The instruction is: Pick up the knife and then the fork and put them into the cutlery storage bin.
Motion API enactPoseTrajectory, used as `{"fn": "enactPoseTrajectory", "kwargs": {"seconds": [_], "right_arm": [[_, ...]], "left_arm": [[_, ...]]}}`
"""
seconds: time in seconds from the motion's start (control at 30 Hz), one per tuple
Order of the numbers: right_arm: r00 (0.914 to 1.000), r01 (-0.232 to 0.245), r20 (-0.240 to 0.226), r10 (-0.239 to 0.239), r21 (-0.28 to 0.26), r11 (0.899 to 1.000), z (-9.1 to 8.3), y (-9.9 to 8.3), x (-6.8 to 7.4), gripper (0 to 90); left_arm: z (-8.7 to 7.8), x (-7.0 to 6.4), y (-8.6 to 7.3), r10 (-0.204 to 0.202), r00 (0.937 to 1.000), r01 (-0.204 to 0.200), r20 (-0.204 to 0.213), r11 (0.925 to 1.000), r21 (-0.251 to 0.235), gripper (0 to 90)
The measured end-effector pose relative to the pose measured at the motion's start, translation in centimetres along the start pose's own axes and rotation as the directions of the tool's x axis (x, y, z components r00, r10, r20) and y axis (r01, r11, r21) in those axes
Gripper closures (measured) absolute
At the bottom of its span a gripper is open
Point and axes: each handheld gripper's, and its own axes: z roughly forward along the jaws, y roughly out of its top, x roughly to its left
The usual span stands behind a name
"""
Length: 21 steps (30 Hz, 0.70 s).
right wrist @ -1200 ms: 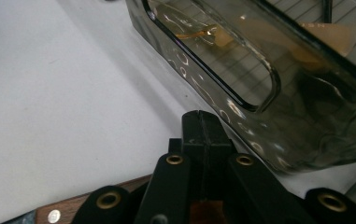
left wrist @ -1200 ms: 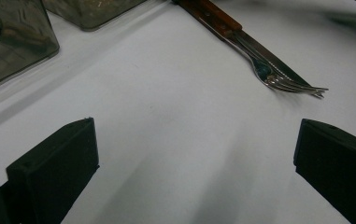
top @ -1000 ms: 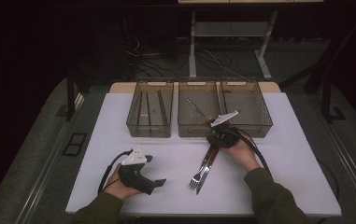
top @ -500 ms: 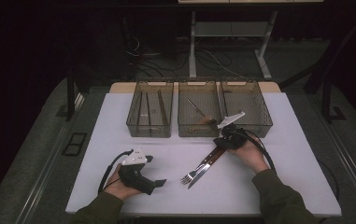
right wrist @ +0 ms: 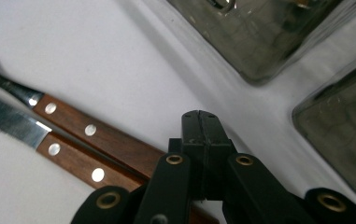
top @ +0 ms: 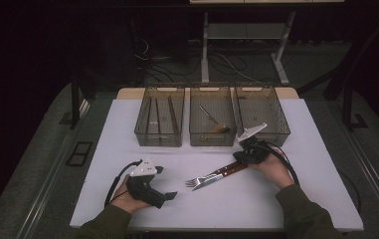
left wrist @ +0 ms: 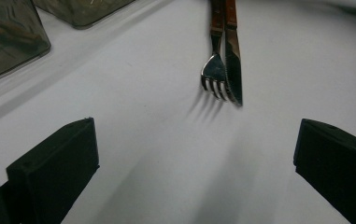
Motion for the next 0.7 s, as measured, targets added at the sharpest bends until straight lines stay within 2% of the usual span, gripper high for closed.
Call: {"fn": "enactPoseTrajectory", "kwargs": {"seconds": [0.43,0.7], "right_arm": [[0.9987,0.032,-0.040,-0.031,0.014,0.999,-0.9,-1.2,0.7,90.0],[0.9959,0.061,-0.068,-0.059,0.029,0.998,-1.4,-1.7,1.7,90.0]], "left_arm": [[0.0,0.0,0.0,-0.002,1.0000,0.002,0.007,1.0000,0.000,0.0],[0.1,-0.1,0.0,-0.004,0.9999,0.004,0.011,1.0000,-0.003,0.0]]}}
